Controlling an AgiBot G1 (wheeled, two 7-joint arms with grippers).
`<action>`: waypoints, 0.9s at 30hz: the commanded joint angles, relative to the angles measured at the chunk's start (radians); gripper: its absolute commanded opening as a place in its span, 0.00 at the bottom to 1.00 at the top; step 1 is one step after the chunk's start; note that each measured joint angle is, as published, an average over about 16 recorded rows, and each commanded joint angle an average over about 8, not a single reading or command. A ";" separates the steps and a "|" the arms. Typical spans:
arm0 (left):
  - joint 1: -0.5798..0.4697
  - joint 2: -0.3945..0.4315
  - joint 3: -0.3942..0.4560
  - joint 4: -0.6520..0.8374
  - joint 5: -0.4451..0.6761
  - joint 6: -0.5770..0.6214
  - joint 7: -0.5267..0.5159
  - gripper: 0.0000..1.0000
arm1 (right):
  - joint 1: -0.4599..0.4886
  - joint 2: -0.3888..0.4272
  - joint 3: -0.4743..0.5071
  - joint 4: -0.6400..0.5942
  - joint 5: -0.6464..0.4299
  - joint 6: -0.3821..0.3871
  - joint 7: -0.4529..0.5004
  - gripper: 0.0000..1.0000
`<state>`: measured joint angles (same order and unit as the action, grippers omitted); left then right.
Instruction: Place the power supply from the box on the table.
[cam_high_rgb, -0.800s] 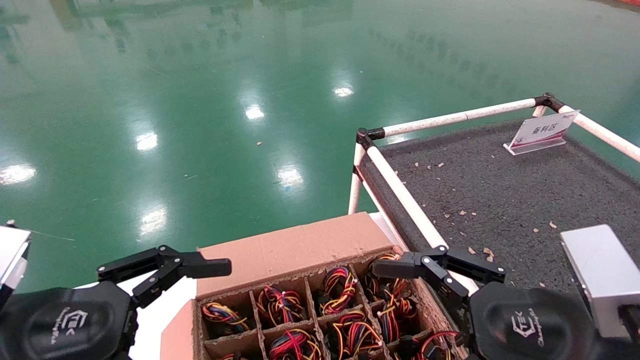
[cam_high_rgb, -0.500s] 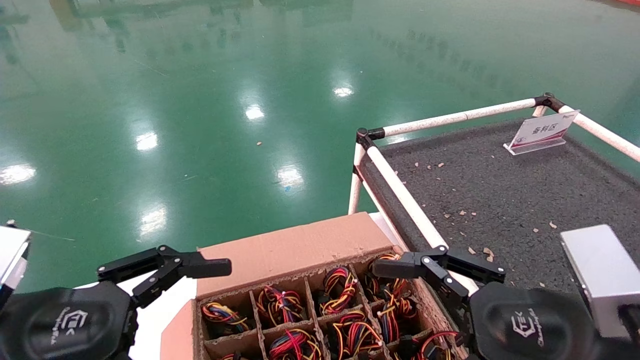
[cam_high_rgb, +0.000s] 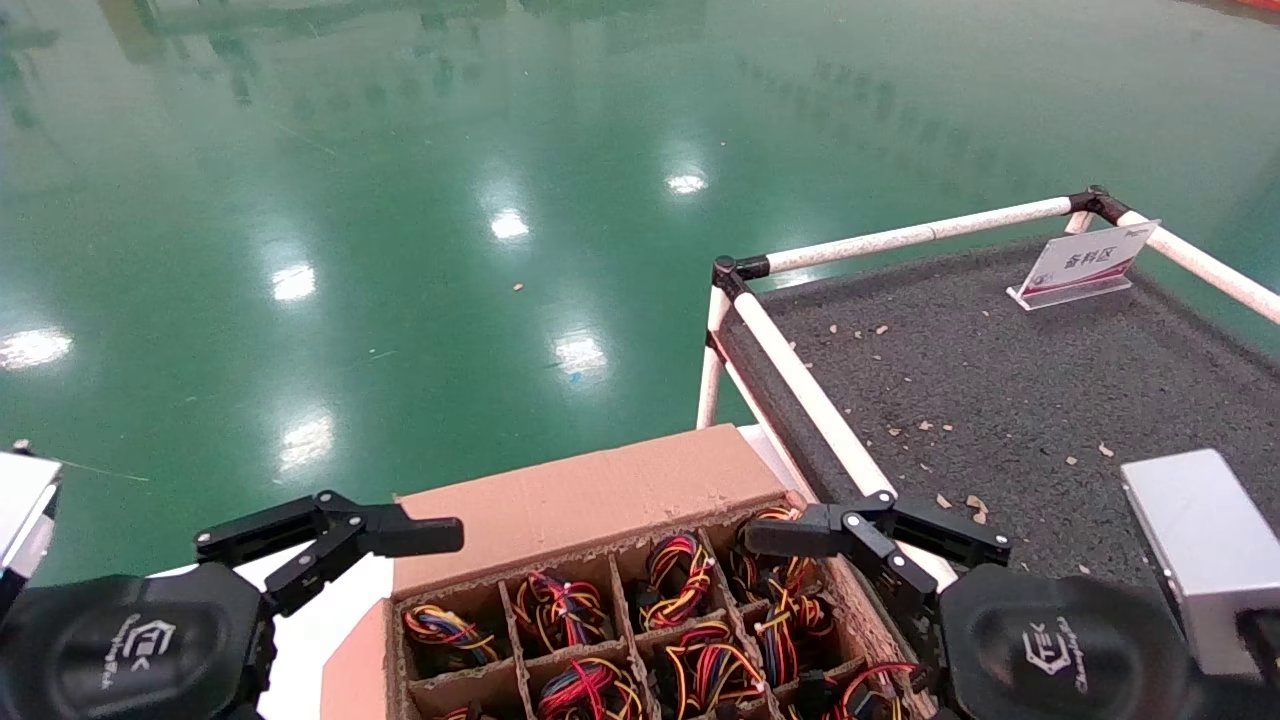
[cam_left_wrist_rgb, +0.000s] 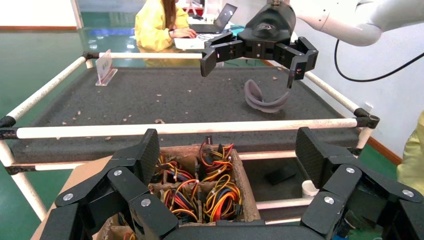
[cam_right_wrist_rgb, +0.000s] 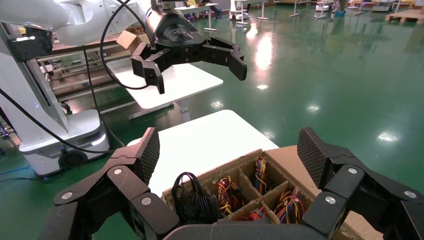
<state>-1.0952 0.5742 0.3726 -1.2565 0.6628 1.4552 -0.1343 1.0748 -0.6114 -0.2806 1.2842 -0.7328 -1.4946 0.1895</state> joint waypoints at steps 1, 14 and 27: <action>0.000 0.000 0.000 0.000 0.000 0.000 0.000 0.00 | 0.000 0.000 0.000 0.000 0.000 0.000 0.000 1.00; 0.000 0.000 0.000 0.000 0.000 0.000 0.000 0.00 | 0.000 0.000 0.000 0.000 0.000 0.000 0.000 1.00; 0.000 0.000 0.000 0.000 0.000 0.000 0.000 0.00 | 0.000 0.000 0.000 0.000 0.000 0.000 0.000 1.00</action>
<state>-1.0952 0.5742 0.3726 -1.2565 0.6628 1.4552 -0.1343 1.0748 -0.6114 -0.2806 1.2842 -0.7327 -1.4946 0.1895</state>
